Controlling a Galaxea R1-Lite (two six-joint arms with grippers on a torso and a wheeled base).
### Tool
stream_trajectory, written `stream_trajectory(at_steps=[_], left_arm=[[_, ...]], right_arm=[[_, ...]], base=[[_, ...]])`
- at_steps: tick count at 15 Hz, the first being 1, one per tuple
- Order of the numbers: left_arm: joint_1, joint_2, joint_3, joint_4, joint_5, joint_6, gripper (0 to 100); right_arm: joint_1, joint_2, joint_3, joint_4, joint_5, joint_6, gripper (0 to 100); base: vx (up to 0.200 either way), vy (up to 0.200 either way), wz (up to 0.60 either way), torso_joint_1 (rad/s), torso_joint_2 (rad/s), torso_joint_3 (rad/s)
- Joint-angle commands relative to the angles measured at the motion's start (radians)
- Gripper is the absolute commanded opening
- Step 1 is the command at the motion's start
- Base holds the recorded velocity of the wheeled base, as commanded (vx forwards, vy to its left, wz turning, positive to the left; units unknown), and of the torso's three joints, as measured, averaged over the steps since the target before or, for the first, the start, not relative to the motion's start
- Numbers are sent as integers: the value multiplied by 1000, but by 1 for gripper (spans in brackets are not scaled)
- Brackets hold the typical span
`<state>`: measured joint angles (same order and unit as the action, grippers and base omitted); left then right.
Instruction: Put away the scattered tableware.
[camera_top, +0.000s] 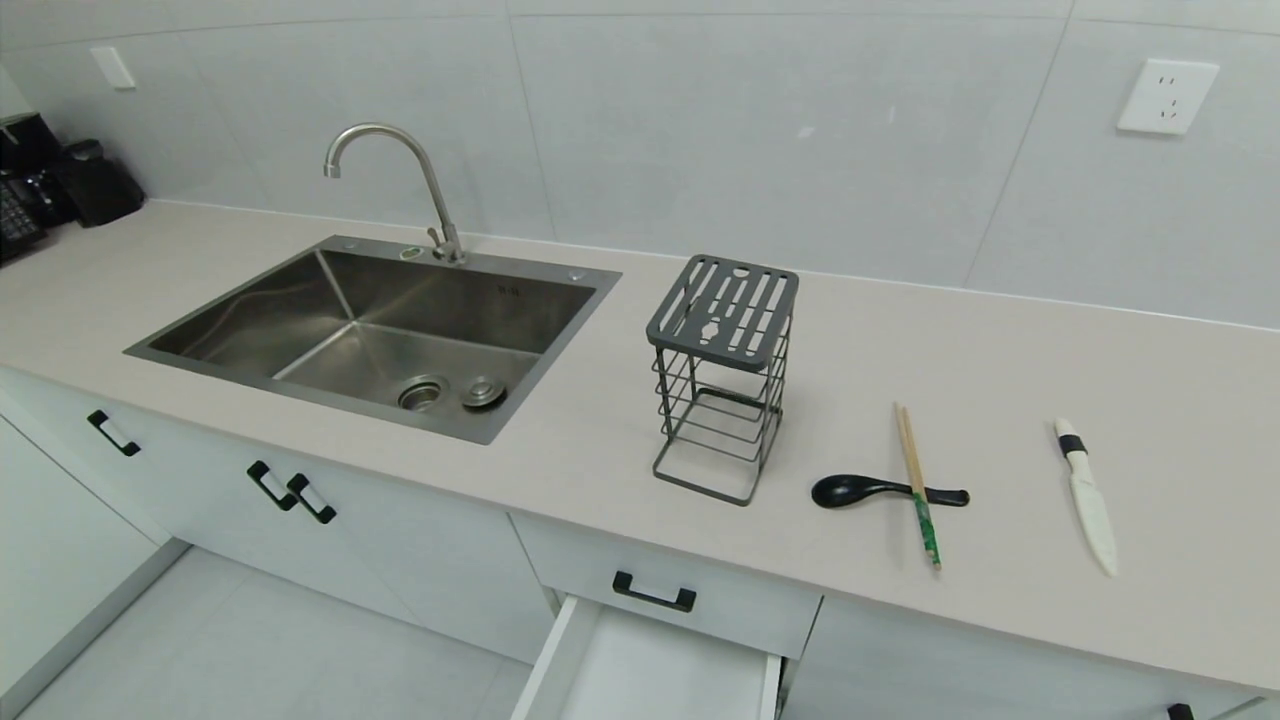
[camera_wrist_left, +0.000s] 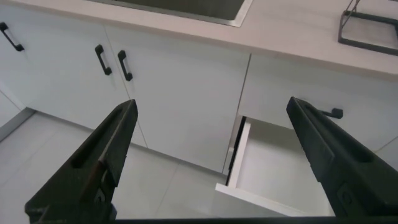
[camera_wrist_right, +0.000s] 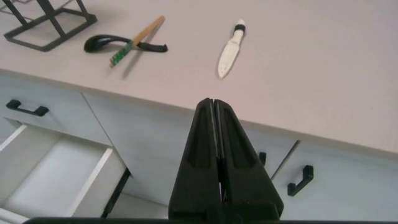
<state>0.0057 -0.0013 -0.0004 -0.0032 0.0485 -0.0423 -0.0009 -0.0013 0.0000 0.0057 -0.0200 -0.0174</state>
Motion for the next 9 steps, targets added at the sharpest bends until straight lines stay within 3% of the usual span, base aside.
stream_trajectory(at_steps=[1, 7, 8, 9], left_arm=[[0, 1, 0, 0, 1, -1, 100], [0, 1, 0, 2, 2, 2, 100], [0, 1, 0, 0, 2, -1, 100], [0, 1, 0, 2, 1, 1, 100]], right_arm=[[-1, 1, 0, 0, 0, 1, 0], [-1, 1, 0, 0, 2, 1, 0], [-1, 1, 0, 0, 0, 2, 100], [-1, 1, 0, 0, 2, 1, 100]], base=[[0, 0, 0, 315, -613, -315], [0, 0, 0, 228, -435, -212], [0, 0, 0, 100, -193, -90], [0, 0, 0, 27, -56, -27]])
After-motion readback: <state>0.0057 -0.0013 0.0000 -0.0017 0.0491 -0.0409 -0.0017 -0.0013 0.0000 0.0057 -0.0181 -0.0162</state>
